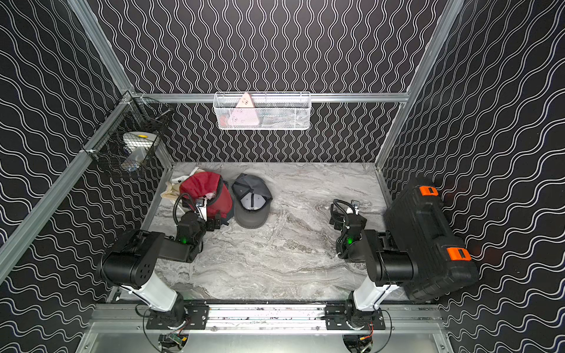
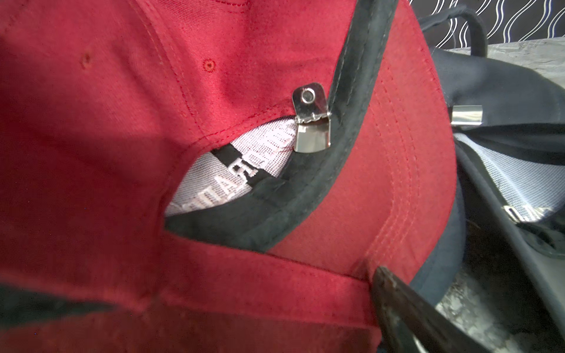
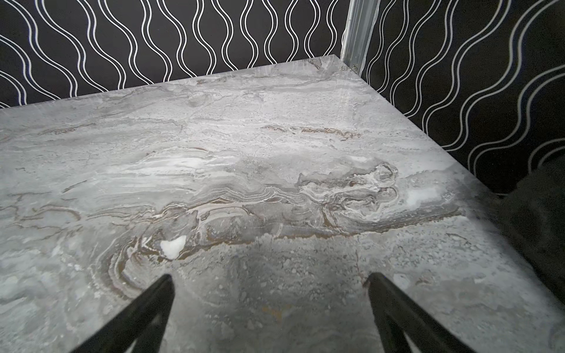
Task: Open the adjustable buckle of the baseball cap
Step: Reset both arms
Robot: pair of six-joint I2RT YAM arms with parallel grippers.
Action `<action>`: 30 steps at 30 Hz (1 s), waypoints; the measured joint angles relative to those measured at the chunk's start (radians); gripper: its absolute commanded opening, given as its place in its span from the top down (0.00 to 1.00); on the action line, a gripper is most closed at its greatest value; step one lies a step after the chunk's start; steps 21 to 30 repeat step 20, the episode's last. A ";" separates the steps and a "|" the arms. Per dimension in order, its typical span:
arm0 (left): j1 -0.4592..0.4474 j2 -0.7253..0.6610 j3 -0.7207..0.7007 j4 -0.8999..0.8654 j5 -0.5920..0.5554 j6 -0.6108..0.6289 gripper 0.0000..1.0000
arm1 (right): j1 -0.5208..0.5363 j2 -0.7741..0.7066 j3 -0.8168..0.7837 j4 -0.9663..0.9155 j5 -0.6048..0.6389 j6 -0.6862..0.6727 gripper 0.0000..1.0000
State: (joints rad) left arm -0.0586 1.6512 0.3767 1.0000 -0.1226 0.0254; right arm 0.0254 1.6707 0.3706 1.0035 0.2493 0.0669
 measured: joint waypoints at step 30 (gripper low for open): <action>0.005 0.002 0.003 -0.010 0.021 -0.001 0.01 | -0.022 0.000 0.024 -0.024 -0.061 0.001 0.00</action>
